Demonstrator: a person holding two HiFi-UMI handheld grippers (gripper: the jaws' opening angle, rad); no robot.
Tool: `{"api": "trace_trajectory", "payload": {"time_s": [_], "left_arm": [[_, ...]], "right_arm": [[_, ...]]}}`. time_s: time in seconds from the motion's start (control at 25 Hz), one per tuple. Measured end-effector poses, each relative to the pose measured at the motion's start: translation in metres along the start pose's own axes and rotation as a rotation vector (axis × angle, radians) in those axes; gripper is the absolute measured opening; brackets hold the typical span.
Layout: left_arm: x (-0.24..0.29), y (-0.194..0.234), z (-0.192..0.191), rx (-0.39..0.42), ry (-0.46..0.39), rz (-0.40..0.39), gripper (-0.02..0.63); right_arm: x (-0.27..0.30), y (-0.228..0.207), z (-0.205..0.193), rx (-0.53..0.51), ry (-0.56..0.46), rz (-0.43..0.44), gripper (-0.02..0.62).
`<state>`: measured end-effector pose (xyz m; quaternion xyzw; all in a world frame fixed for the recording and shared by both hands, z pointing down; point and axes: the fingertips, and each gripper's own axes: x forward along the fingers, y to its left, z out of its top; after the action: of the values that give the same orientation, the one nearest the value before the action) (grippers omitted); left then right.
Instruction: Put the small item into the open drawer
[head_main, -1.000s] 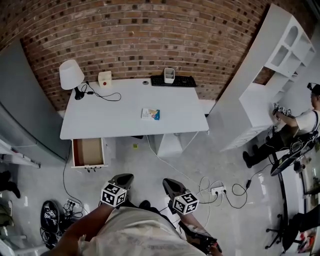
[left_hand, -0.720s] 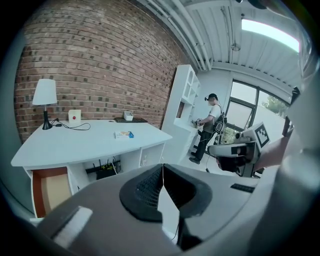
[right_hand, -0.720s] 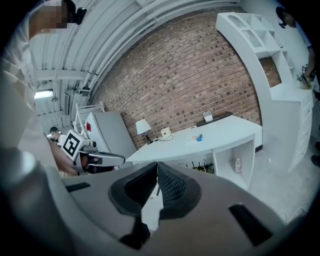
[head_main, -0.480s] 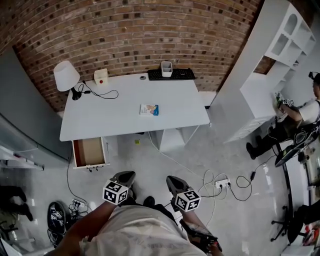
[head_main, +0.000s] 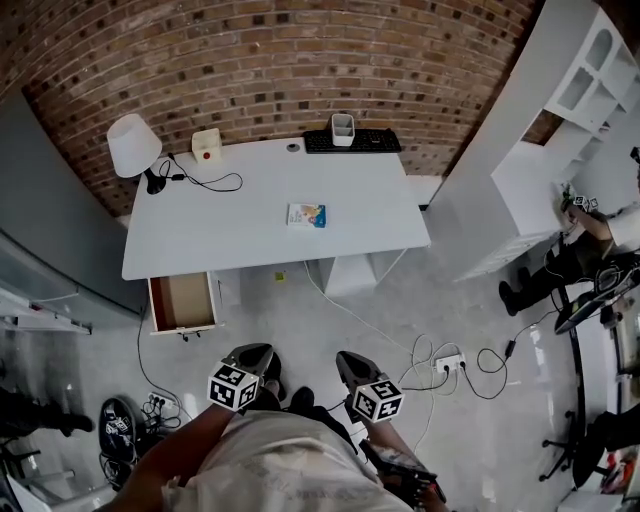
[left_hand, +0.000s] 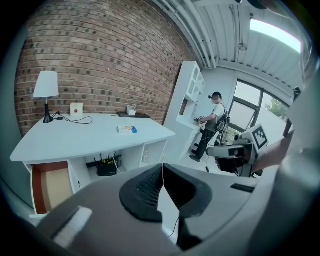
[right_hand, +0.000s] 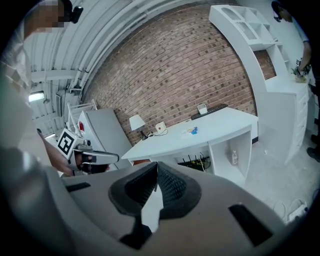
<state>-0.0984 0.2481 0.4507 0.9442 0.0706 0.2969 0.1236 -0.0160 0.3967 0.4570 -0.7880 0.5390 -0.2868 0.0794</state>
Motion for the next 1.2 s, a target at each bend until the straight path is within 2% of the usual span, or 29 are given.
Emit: {"api": "trace_trajectory", "payload": {"time_s": [0.32, 0.76, 1.2], "left_arm": [[0.029, 0.014, 0.024, 0.008, -0.006, -0.053, 0.008], [0.065, 0.069, 0.075, 0.021, -0.037, -0.105, 0.008], [0.083, 0.132, 0.102, 0.037, -0.035, -0.152, 0.008]], "right_arm": [[0.023, -0.011, 0.021, -0.016, 0.029, -0.035, 0.006], [0.069, -0.03, 0.074, -0.044, -0.001, -0.119, 0.006], [0.126, -0.03, 0.097, -0.036, -0.016, -0.195, 0.006]]}}
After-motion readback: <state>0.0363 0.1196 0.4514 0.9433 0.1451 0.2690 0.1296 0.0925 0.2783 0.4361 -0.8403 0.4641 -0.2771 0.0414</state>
